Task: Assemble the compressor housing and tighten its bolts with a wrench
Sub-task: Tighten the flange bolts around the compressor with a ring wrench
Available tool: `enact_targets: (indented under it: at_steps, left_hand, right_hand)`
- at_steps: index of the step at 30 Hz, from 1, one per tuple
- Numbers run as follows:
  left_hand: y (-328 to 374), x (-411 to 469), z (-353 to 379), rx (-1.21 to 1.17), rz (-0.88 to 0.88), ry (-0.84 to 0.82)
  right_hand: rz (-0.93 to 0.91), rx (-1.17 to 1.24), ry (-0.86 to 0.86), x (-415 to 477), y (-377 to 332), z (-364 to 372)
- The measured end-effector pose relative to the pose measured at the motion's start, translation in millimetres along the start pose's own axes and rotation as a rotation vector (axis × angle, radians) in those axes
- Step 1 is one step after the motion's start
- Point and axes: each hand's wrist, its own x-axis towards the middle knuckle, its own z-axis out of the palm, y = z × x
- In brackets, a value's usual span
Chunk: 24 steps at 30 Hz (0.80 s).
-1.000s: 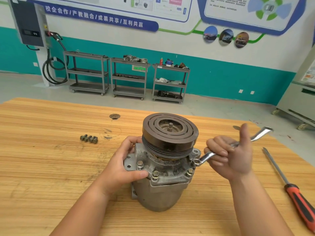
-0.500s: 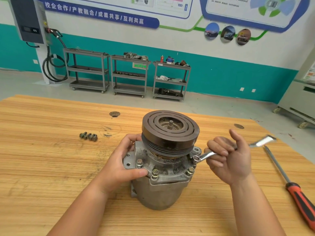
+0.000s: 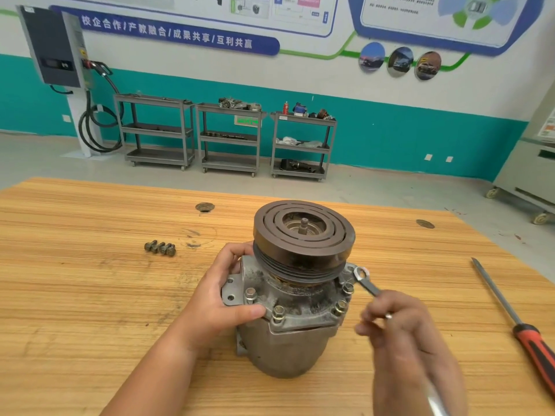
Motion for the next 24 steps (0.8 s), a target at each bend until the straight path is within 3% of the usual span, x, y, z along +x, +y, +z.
enact_targets:
  at_steps: [4,8,11,17,21,24]
  left_hand:
    - [0.0,-0.4,0.3,-0.007,0.001,-0.001]
    - [-0.1,0.3,-0.6,-0.014,0.000,0.000]
    - [-0.8,0.7,-1.3,-0.021,-0.009,-0.001]
    - [3.9,1.3,1.1,-0.028,-0.037,-0.004]
    - [5.5,0.7,1.9,-0.032,-0.059,-0.001]
    - [5.5,1.2,1.6,-0.032,-0.059,-0.002]
  right_hand:
    - [0.061,0.357,0.098,41.0,-5.0,-25.7]
    - [0.513,0.732,-0.117,88.1,23.9,-38.8]
    - [0.725,1.001,-0.380,109.3,50.4,-40.2]
    - [0.892,1.082,-0.651,114.9,62.4,-37.4]
    - [0.945,1.007,-0.648,116.6,58.3,-40.7]
    - [0.827,0.852,-0.578,117.2,50.0,-41.3]
